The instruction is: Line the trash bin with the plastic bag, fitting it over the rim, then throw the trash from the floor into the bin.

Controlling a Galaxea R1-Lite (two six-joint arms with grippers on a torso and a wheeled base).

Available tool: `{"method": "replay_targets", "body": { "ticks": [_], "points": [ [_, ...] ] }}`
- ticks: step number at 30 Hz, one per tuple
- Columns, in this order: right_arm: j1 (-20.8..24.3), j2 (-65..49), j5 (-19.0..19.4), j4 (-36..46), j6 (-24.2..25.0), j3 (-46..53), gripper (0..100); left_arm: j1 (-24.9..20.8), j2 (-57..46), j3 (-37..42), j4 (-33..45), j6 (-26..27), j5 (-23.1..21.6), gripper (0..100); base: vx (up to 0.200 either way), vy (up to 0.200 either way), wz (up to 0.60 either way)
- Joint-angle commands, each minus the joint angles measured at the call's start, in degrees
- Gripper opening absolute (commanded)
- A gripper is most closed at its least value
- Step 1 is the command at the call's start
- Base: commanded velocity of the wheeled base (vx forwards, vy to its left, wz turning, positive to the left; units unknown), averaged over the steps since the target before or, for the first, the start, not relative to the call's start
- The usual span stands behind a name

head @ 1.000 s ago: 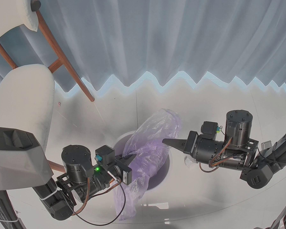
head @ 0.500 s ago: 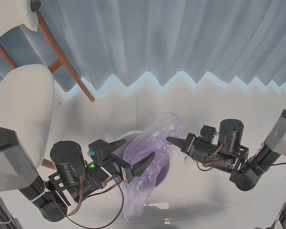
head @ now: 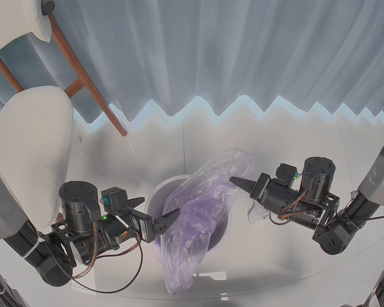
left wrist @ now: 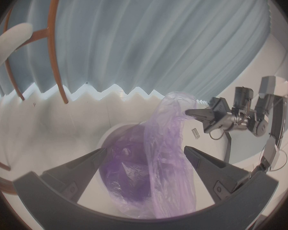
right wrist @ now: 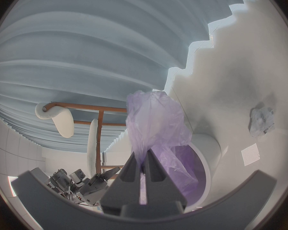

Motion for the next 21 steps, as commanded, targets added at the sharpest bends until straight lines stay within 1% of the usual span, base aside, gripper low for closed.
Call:
{"method": "replay_targets", "body": {
  "ticks": [1,4,8,13,16,17,18,20,21],
  "points": [
    [0.1,-0.6,0.1,-0.2,-0.3,0.5,0,3.1,1.0,-2.0,1.5,-2.4,-0.1,100,0.000,0.000,0.00],
    [0.1,-0.6,0.1,-0.2,-0.7,0.5,0,3.4,1.7,-2.0,2.3,-2.9,-0.6,100,0.000,0.000,0.00],
    [0.1,-0.7,0.1,-0.3,-0.8,0.6,0,2.4,3.4,-1.7,2.2,-2.9,-0.8,100,0.000,0.000,0.00],
    [0.2,-0.2,0.1,-0.3,-0.8,0.5,0,1.0,5.4,-0.9,2.2,-3.0,-0.7,100,0.000,0.000,0.00],
    [0.2,-0.4,0.1,-0.4,-1.1,0.5,0,-1.0,7.9,-0.3,1.6,-3.0,-0.6,100,0.000,0.000,0.00],
    [0.2,-0.4,0.1,-0.4,-1.1,0.5,0,-1.0,7.9,-0.3,1.6,-3.0,-0.6,100,0.000,0.000,0.00],
    [0.2,-0.4,0.1,-0.4,-1.1,0.5,0,-2.1,9.2,-0.4,1.5,-3.9,-0.6,100,0.000,0.000,0.00],
    [0.2,-0.2,0.1,-0.4,-1.1,0.5,0,-2.3,9.9,-0.5,1.5,-5.0,-0.7,100,0.000,0.000,0.00],
    [0.2,-0.1,0.1,-0.4,-1.1,0.5,0,-2.3,10.2,-0.4,1.4,-5.2,-0.8,0,0.000,0.000,0.00]
  ]
}}
